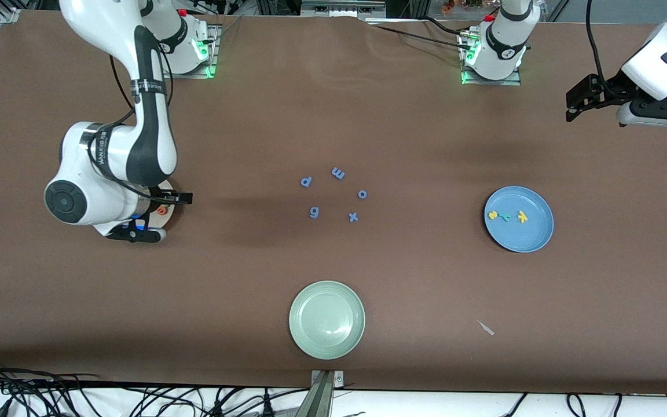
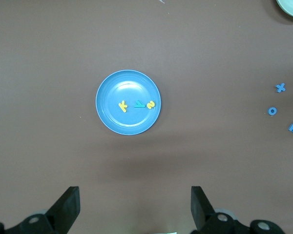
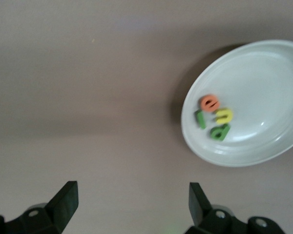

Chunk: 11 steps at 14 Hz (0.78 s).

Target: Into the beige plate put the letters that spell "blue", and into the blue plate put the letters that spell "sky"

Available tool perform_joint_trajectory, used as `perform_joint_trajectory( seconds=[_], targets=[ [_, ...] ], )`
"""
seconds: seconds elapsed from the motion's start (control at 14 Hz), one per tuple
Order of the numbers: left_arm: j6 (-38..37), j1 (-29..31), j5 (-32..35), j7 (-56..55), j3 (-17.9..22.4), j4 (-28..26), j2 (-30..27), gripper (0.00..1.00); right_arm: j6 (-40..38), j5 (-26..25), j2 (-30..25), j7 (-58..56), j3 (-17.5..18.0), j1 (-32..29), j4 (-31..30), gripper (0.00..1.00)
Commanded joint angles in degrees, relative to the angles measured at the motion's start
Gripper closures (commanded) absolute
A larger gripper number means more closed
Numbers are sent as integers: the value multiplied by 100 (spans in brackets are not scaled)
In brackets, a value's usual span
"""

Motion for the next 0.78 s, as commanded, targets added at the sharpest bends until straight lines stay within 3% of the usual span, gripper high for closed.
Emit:
perform_joint_trajectory(
  seconds=[0.0, 0.14, 0.21, 0.36, 0.5, 0.71],
  targets=[
    [-145, -29, 157, -77, -15, 188, 81, 0, -202, 42, 90, 169, -24, 104, 113, 0],
    [-145, -20, 157, -77, -15, 188, 81, 0, -193, 16, 20, 143, 98, 17, 113, 0],
    [-145, -20, 157, -77, -15, 188, 81, 0, -202, -141, -94, 108, 412, -358, 165, 0],
    [-145, -20, 148, -77, -15, 188, 81, 0, -132, -1305, -610, 151, 1656, -1306, 174, 0],
    [-145, -20, 148, -77, -15, 188, 81, 0, -132, -1907, -981, 265, 2967, -2413, 174, 0],
    [-145, -28, 148, -77, -15, 188, 81, 0, -132, -2330, -1438, 266, 4025, -3409, 113, 0]
  ],
)
